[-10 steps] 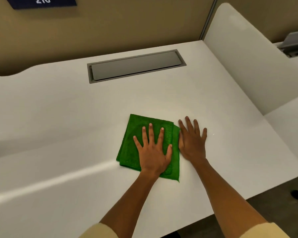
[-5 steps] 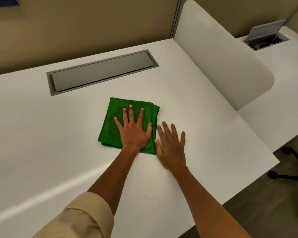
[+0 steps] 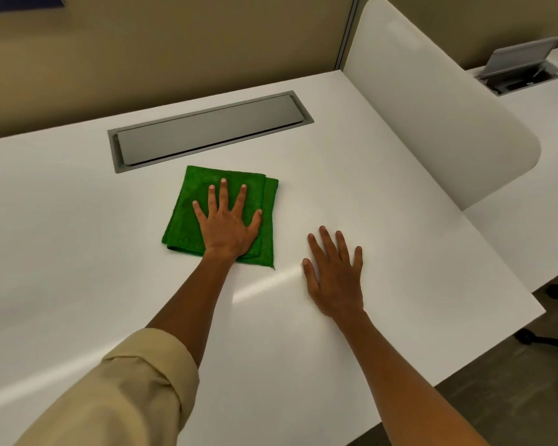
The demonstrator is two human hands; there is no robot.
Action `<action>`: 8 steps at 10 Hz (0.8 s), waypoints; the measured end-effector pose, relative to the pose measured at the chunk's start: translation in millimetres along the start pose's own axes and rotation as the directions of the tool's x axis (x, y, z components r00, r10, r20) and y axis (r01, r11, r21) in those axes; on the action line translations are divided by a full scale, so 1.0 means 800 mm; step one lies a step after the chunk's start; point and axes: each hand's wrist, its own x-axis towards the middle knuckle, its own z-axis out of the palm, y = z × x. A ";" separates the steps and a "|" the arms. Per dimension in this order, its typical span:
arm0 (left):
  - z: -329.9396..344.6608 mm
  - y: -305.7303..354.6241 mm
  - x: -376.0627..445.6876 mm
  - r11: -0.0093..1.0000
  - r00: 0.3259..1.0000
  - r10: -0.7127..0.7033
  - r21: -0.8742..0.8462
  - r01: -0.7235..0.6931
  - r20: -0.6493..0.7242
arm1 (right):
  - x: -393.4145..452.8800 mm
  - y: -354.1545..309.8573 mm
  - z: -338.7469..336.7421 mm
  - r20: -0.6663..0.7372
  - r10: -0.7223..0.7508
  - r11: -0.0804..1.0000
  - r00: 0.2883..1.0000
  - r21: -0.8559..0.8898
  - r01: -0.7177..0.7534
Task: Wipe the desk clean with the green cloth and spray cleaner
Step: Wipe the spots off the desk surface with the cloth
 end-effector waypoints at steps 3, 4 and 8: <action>-0.019 -0.150 -0.041 0.977 0.977 -0.214 0.003 0.214 -0.007 | -0.001 0.002 0.000 0.018 0.015 1.000 1.000 0.003 -0.015; -0.026 -0.203 -0.069 0.957 0.957 -0.288 -0.004 0.288 -0.012 | 0.000 -0.001 0.001 0.029 0.016 1.000 0.999 0.007 -0.017; -0.033 -0.317 -0.182 0.890 0.890 -0.456 -0.010 0.456 -0.016 | 0.002 0.000 0.002 0.058 0.021 1.000 0.998 0.018 -0.022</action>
